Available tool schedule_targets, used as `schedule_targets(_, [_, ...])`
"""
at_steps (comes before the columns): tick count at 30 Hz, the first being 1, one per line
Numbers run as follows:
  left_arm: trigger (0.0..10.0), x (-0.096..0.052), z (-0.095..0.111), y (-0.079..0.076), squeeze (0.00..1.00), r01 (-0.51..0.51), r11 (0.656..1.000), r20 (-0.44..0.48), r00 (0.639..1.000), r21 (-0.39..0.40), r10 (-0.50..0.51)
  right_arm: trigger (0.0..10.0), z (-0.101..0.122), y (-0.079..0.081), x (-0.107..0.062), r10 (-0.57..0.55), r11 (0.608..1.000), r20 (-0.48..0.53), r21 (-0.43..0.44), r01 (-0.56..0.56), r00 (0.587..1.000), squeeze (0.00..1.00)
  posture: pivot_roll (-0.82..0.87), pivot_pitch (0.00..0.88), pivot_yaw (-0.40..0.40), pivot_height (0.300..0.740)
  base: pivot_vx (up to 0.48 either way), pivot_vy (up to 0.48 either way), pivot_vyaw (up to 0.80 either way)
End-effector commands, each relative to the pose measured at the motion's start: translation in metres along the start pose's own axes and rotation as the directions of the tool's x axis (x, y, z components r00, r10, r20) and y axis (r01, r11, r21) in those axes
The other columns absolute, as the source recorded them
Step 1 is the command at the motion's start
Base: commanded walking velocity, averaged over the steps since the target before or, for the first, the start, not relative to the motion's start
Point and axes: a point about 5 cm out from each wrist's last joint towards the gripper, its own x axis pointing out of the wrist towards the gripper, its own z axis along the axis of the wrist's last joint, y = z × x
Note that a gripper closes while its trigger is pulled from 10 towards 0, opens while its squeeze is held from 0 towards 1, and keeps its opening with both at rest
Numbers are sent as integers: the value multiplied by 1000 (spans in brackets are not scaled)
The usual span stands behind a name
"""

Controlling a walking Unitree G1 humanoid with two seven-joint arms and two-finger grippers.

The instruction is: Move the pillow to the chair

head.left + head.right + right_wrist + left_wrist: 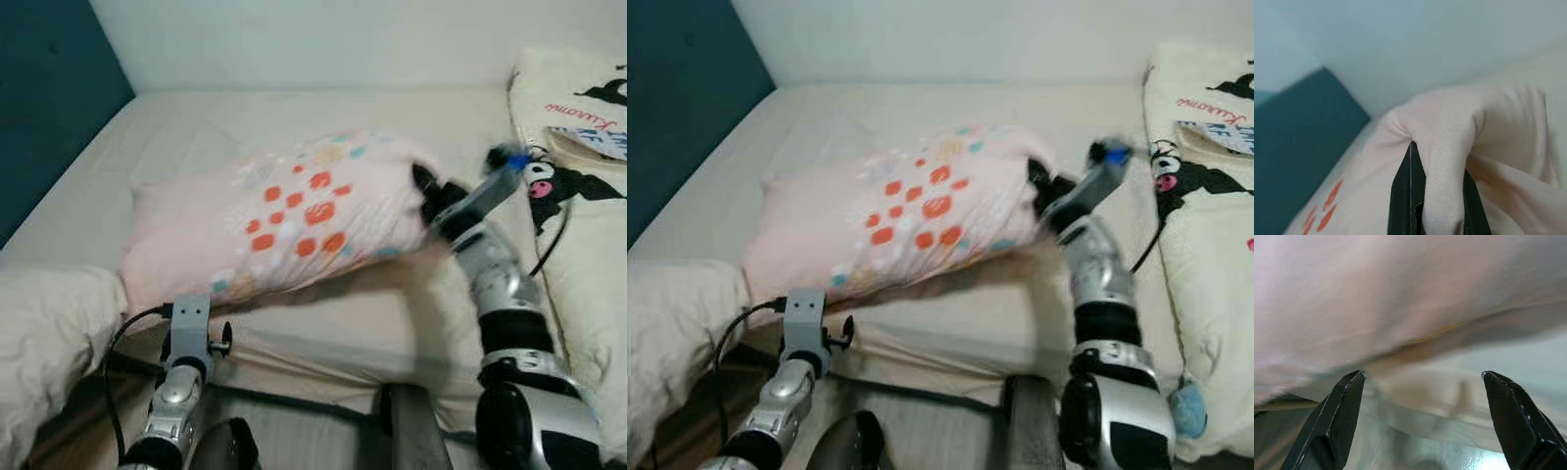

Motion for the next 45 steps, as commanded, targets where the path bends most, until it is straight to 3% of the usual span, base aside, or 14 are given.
schedule_targets(1, [10000, 0, -3, 3, 0, -21, 1000, -21, 1000, -10, 21, 0, 30, 9, 5, 36, 999, 121, -11, -35, 992, 0, -217, 122, 118, 601, 0, 0, 0])
schedule_targets(3, [10000, 0, -3, 2, 0, -22, 1000, -23, 1000, -18, 21, 0, 34, 13, 6, 53, 998, 127, -42, -47, 990, 0, -223, 117, 112, 605, 0, 0, 0])
schedule_targets(4, [10000, 2, 0, -2, 0, -22, 999, -22, 1000, -37, 21, 0, 39, 24, 8, 80, 992, 125, -111, -66, 989, 0, -225, 106, 103, 615, 0, 0, 0])
schedule_targets(5, [10000, 4, 2, -5, 0, -22, 999, -20, 1000, -44, 21, 0, 39, 29, 8, 90, 989, 124, -124, -75, 988, 0, -226, 104, 101, 620, 0, 0, 0])
schedule_targets(22, [10000, 9, 10, -14, 0, 11, 1000, -9, 1000, -24, -11, 0, 58, 46, 3, 115, 982, 165, -167, -87, 980, 0, -242, 95, 111, 674, -157, 0, 0])
schedule_targets(36, [10000, 4, -2, -13, 0, 6, 1000, -41, 999, -7, -6, 0, 68, 69, 1, 188, 973, 192, -169, -157, 963, 0, -242, 85, 104, 728, 0, 0, 0])
schedule_targets(39, [10000, 3, -4, -9, 0, 3, 1000, -51, 999, 7, -2, 0, 63, 94, 2, 310, 941, 141, -188, -282, 940, 0, -244, 80, 103, 740, 0, 0, 0])
schedule_targets(40, [10000, 3, -4, -9, 0, 3, 1000, -51, 999, 7, -2, 0, 63, 94, 2, 310, 941, 141, -188, -282, 940, 0, -244, 80, 103, 740, 0, 0, 0])
schedule_targets(43, [10000, 2, -7, -10, 0, 7, 1000, -59, 998, 16, -7, 0, 39, 116, -5, 453, 862, 2, -258, -437, 892, 0, -244, 76, 99, 740, 0, 0, 0])
schedule_targets(45, [10000, 1, -9, -11, 0, 9, 1000, -63, 998, 20, -7, 0, 24, 124, -10, 491, 835, -56, -255, -488, 869, 0, -243, 75, 98, 740, 0, 0, 800])
